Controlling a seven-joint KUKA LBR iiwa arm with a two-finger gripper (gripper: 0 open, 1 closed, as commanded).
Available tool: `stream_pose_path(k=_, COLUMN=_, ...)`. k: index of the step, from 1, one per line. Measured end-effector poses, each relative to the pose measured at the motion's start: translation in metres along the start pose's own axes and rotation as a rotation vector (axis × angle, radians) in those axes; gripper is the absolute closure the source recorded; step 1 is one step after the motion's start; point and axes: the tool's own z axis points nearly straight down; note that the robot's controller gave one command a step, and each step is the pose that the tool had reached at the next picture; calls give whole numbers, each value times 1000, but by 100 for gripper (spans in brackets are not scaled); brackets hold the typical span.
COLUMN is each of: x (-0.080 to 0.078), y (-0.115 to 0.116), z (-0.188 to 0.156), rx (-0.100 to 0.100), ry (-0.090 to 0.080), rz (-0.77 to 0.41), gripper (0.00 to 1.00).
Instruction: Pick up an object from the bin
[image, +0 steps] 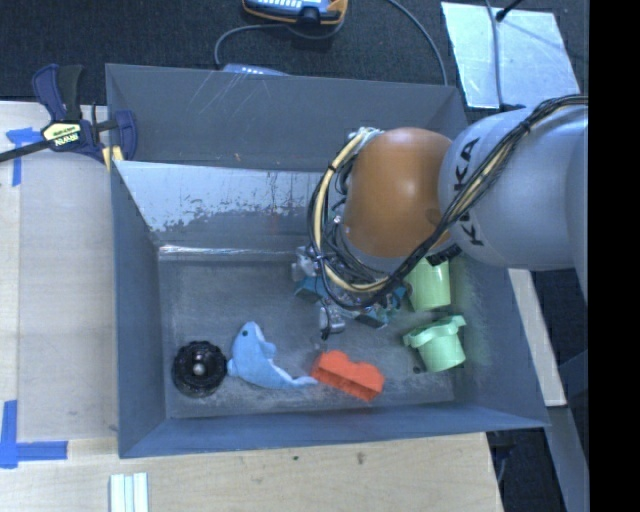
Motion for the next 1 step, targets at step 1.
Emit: stream_pose_path(k=1, x=-27, y=-25, z=8, rx=0, ry=-5, rz=11, gripper=0)
